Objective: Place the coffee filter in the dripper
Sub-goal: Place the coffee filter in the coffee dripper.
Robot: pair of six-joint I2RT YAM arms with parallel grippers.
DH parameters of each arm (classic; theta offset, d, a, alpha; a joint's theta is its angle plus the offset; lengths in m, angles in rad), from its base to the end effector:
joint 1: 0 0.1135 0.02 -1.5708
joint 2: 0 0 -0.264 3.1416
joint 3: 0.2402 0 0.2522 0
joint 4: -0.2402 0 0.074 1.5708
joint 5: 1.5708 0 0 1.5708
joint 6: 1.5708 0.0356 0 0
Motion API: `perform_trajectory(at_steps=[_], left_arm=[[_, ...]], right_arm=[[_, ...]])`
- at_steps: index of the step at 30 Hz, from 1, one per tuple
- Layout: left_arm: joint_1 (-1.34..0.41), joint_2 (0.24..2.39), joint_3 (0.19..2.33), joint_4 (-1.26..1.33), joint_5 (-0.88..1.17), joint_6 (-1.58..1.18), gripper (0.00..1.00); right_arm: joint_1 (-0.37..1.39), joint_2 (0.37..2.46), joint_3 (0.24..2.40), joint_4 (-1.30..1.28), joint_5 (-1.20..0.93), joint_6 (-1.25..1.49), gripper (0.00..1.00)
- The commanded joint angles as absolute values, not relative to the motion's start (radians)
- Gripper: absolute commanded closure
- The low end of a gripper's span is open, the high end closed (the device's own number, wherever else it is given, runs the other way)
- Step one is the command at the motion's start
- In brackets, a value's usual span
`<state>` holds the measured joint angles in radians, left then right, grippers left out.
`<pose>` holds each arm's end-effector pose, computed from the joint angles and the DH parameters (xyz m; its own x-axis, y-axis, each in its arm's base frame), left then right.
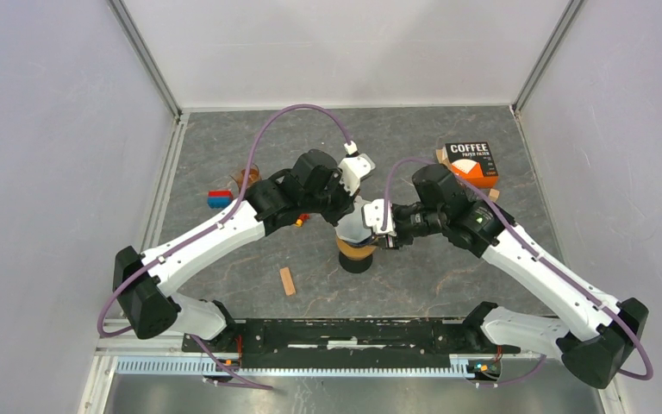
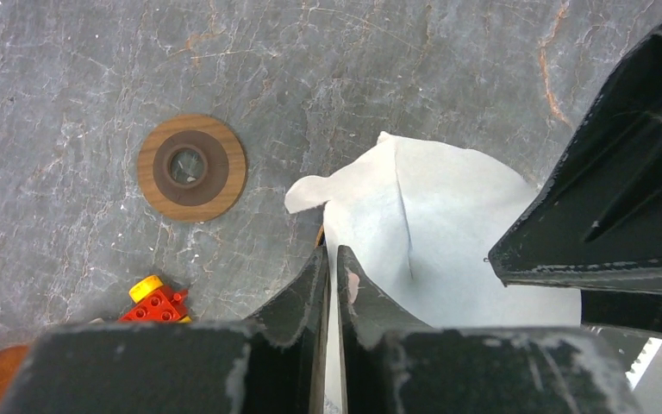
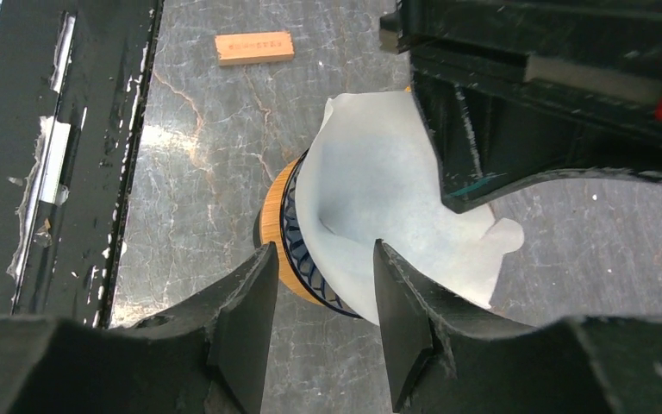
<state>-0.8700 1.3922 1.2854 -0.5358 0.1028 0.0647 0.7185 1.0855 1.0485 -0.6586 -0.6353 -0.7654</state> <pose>0.1975 -0.2398 0.3413 -0.3330 0.4945 -0.8028 0.8366 0.5478 -0.0096 0.1537 0.1625 0.3321 0.2568 -0.5162 -0.8170 -0.9636 -0.0716 -0.2576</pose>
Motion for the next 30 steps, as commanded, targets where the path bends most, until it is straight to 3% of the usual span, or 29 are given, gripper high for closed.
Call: perform_trajectory(at_steps=[1, 14, 30], left_arm=[[-0.865, 1.360, 1.314, -0.508, 0.100, 0.132, 0.86], [-0.865, 1.343, 1.313, -0.529, 0.168, 0.136, 0.77], [-0.865, 1.323, 1.225, -0.504, 0.165, 0.165, 0.78]], right_arm=[[0.724, 1.093, 1.140, -0.691, -0.658, -0.772, 0.48], [0.724, 1.081, 1.065, -0.704, -0.664, -0.795, 0.51], [0.725, 1.092, 1.032, -0.685, -0.669, -0.794, 0.55]])
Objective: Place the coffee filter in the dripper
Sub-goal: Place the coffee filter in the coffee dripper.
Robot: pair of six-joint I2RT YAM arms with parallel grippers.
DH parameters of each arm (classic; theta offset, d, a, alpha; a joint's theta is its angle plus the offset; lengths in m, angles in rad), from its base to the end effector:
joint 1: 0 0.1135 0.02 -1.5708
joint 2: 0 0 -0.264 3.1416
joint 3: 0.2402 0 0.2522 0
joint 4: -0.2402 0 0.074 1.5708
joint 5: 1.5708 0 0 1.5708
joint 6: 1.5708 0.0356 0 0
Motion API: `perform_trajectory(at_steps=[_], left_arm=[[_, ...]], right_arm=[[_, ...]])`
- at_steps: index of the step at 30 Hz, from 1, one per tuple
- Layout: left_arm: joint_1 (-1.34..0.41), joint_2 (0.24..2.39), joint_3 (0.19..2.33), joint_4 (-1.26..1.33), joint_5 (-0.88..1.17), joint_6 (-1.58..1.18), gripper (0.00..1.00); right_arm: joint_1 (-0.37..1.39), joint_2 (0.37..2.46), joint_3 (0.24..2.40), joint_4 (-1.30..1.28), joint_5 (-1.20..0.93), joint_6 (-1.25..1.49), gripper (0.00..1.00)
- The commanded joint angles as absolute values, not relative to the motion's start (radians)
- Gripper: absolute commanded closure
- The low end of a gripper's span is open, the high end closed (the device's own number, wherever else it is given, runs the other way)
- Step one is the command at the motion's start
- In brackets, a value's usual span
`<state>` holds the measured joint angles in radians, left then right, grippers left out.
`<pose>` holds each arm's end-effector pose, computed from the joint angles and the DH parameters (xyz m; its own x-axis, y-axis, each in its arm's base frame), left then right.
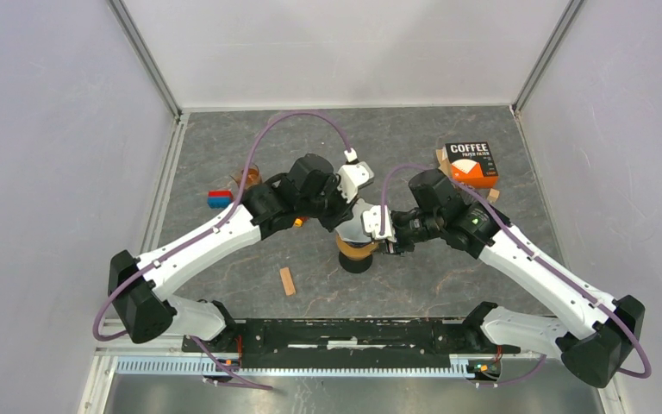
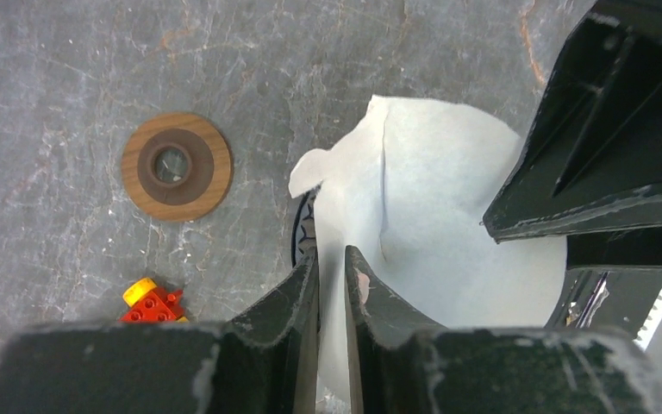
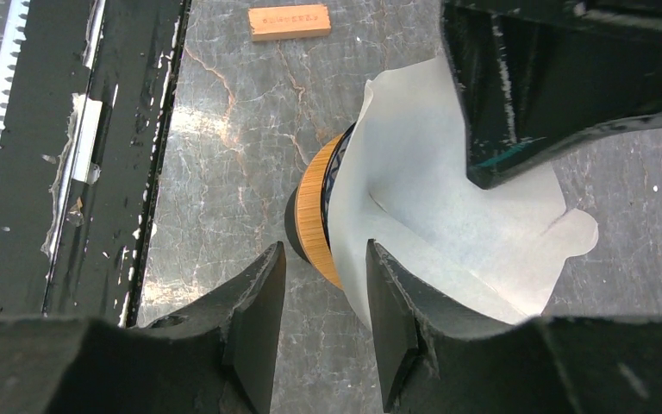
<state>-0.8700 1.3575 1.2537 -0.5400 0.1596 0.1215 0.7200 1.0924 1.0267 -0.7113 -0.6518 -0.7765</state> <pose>0.1899 -0.2339 0.3403 -0.2828 0.5208 -0.8055 0.8773 0.4799 0.0023 0.1510 0.1612 0.3199 0.2192 -0.5488 -0.8067 -0.9753 -0.1011 -0.1963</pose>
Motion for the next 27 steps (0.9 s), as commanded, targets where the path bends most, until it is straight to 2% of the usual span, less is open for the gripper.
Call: perform_trajectory(at_steps=[1, 11, 24, 27], left_arm=[[-0.865, 1.322, 1.220, -0.498, 0.163, 0.166, 0.78], [-0.865, 1.315, 1.237, -0.498, 0.155, 0.172, 0.76], [-0.865, 1.326, 1.343, -0.563, 0.222, 0.196, 0.56], [-0.865, 1.321, 1.345, -0.572, 0.229, 0.204, 0.54]], right_arm=[[0.724, 1.094, 1.035, -0.685, -0.670, -0.793, 0.54], [0.724, 1.105, 1.067, -0.690, -0.664, -0.788, 0.51], [0.721, 1.075, 1.114, -0.699, -0.643, -0.779, 0.36], [0.720, 1.070, 1.106, -0.697, -0.634, -0.781, 0.34]])
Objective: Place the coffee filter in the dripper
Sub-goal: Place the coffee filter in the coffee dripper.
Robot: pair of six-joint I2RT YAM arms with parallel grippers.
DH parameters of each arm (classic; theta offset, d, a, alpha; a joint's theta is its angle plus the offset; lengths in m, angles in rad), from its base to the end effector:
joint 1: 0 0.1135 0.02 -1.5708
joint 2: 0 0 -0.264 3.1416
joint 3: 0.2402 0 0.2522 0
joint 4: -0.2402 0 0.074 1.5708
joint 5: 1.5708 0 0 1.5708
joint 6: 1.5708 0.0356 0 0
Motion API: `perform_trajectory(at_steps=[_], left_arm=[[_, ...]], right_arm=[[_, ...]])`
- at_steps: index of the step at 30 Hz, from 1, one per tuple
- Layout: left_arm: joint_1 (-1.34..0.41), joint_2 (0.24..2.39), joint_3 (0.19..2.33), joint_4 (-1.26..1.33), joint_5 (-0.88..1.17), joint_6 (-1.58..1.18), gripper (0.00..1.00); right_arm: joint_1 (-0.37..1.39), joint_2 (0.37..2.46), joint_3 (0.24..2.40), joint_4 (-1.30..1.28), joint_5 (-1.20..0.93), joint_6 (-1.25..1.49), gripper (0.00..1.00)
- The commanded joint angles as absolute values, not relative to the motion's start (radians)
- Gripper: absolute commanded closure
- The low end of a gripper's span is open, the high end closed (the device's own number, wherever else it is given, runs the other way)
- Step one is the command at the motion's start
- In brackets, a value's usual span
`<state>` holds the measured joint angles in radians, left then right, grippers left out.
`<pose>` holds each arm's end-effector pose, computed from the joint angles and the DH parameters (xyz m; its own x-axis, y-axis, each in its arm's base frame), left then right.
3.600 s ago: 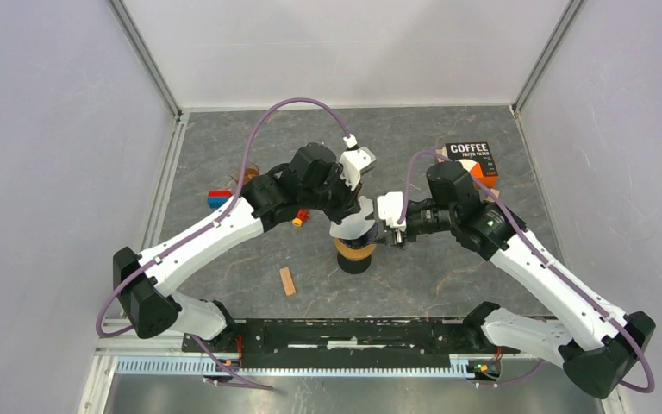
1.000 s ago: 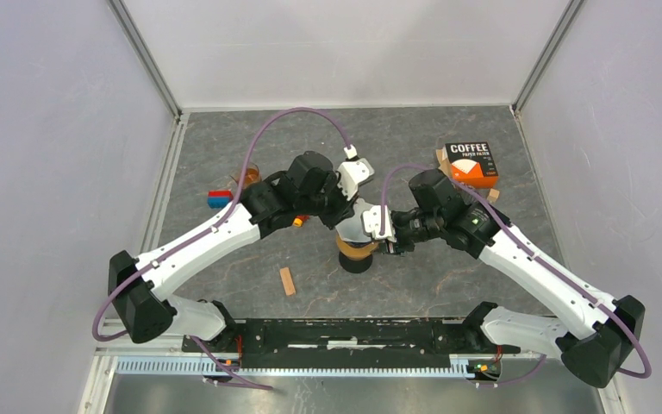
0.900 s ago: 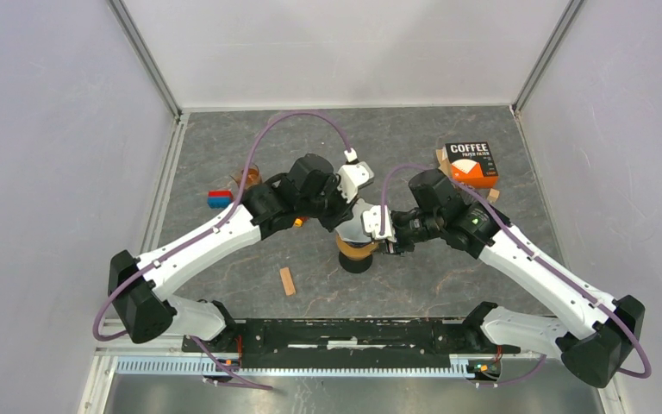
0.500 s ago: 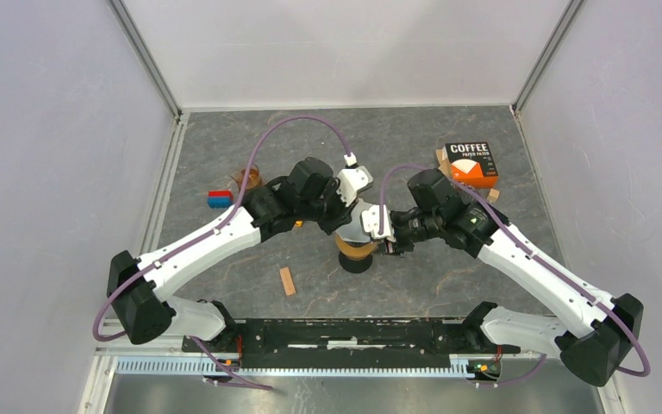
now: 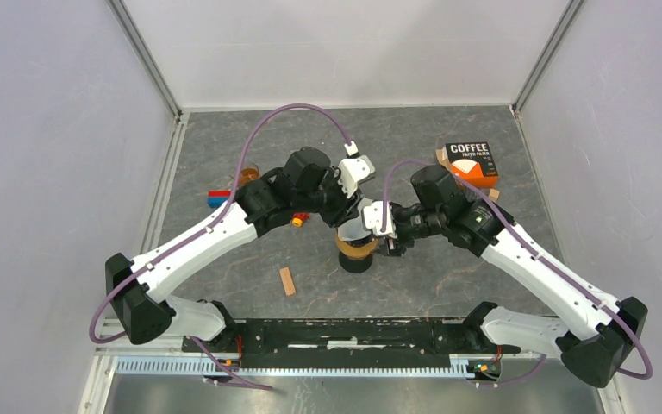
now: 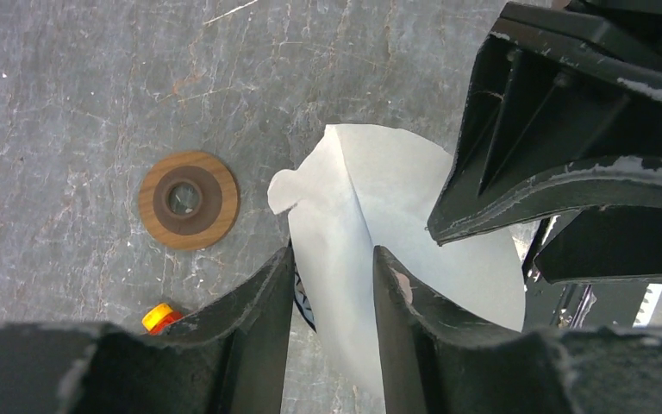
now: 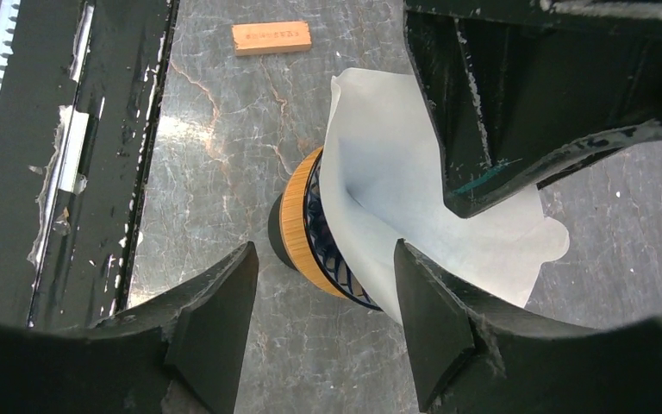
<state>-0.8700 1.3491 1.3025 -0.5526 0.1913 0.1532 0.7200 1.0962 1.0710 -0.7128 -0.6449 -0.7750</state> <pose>0.1879 -0.2332 0.3581 -0.2294 0.5043 -0.8325 0.8972 0.4413 0.0200 0.1524 0.1622 0.3332 0.2413 -0.5322 -0.8115 -0.9693 -0.0907 -0.2287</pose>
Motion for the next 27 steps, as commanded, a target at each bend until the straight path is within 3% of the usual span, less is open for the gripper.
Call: perform_trajectory(at_steps=[1, 7, 16, 19, 25, 27], left_arm=[[-0.865, 1.320, 1.342, -0.573, 0.228, 0.205, 0.54], [-0.864, 1.305, 1.322, -0.571, 0.185, 0.229, 0.56], [-0.865, 1.295, 1.325, -0.575, 0.177, 0.232, 0.65], [-0.864, 1.294, 1.324, -0.581, 0.180, 0.234, 0.72], [-0.864, 1.287, 1.302, -0.581, 0.187, 0.236, 0.97], [-0.865, 1.285, 1.293, -0.581, 0.190, 0.238, 0.98]], right_arm=[[0.718, 1.068, 1.103, -0.695, -0.634, -0.780, 0.34], [0.717, 1.069, 1.110, -0.696, -0.631, -0.782, 0.35], [0.716, 1.084, 1.153, -0.716, -0.624, -0.793, 0.49], [0.716, 1.086, 1.159, -0.718, -0.620, -0.795, 0.53], [0.716, 1.099, 1.136, -0.711, -0.629, -0.796, 0.63], [0.717, 1.099, 1.127, -0.707, -0.633, -0.796, 0.67]])
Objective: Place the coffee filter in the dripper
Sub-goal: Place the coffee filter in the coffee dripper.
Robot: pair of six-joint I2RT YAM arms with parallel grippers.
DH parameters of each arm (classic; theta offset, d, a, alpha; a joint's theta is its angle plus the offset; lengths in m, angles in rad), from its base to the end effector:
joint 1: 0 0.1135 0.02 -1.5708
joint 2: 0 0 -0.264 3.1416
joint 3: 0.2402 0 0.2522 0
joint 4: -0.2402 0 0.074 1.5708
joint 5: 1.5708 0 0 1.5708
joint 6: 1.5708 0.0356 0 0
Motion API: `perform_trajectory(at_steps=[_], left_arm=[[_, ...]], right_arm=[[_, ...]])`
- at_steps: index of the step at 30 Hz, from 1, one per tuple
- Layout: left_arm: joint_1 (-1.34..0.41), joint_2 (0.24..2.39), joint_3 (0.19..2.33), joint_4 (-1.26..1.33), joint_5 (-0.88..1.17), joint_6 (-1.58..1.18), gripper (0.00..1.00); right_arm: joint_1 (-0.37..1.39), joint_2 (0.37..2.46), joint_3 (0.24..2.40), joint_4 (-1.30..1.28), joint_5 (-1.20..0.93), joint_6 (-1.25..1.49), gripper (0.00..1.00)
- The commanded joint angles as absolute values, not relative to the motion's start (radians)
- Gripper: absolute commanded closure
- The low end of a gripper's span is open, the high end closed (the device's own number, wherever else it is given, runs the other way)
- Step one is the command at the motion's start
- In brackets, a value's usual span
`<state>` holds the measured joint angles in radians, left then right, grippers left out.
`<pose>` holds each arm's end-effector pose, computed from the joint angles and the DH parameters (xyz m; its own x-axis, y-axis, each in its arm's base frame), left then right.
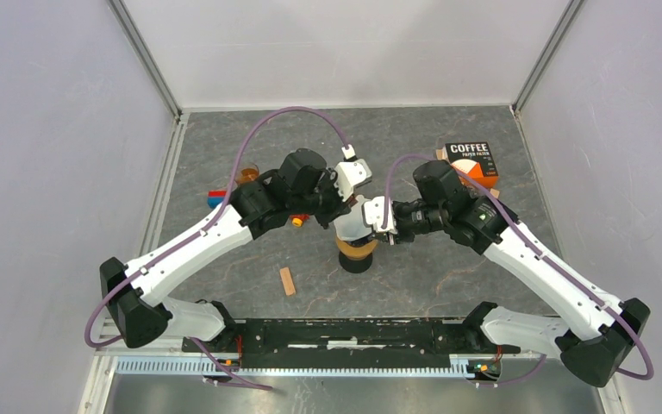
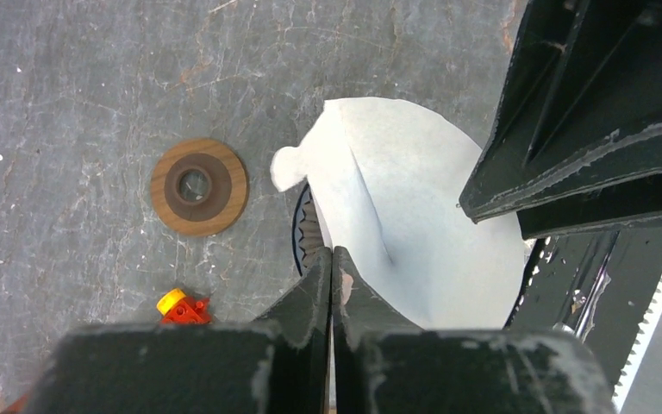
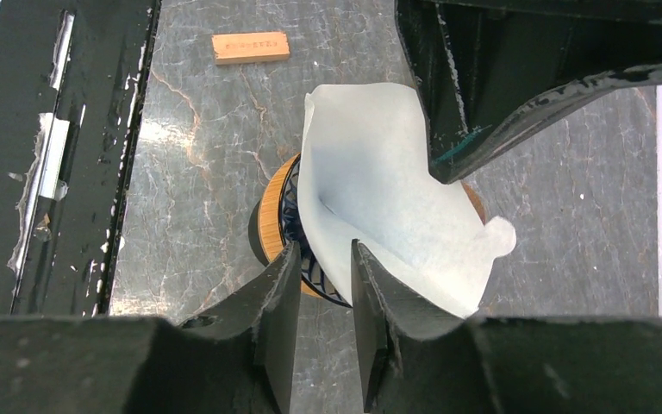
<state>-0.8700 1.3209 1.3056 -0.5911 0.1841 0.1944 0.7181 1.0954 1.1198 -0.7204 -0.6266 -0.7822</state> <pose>0.1821 -0.2260 0.3634 -0.1967 0.5276 -0.8264 0.9034 0.4250 0.0564 0.1531 0.1615 0.3482 0.2720 -0.5205 -0.8094 -0.9588 -0.0746 -0.2742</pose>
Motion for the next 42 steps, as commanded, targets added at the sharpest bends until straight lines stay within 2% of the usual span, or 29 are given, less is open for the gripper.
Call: perform_trajectory(at_steps=[1, 12, 18, 37, 42], left_arm=[[-0.865, 1.285, 1.288, -0.581, 0.190, 0.237, 0.98], [-0.865, 1.273, 1.233, -0.556, 0.192, 0.226, 0.98], [-0.865, 1.278, 1.235, -0.549, 0.188, 0.230, 0.98], [-0.868, 1.281, 1.195, -0.534, 0.181, 0.254, 0.98], [-0.869, 1.281, 1.203, -0.532, 0.181, 0.255, 0.98]], right_arm=[[0.716, 1.100, 1.122, -0.703, -0.634, -0.795, 0.68], [0.716, 1.110, 1.094, -0.695, -0.646, -0.798, 0.92], [0.716, 1.108, 1.067, -0.689, -0.643, -0.799, 1.00], [0.716, 1.106, 1.034, -0.674, -0.637, -0.798, 1.00], [0.716, 1.110, 1.047, -0.680, -0.638, -0.798, 0.97]])
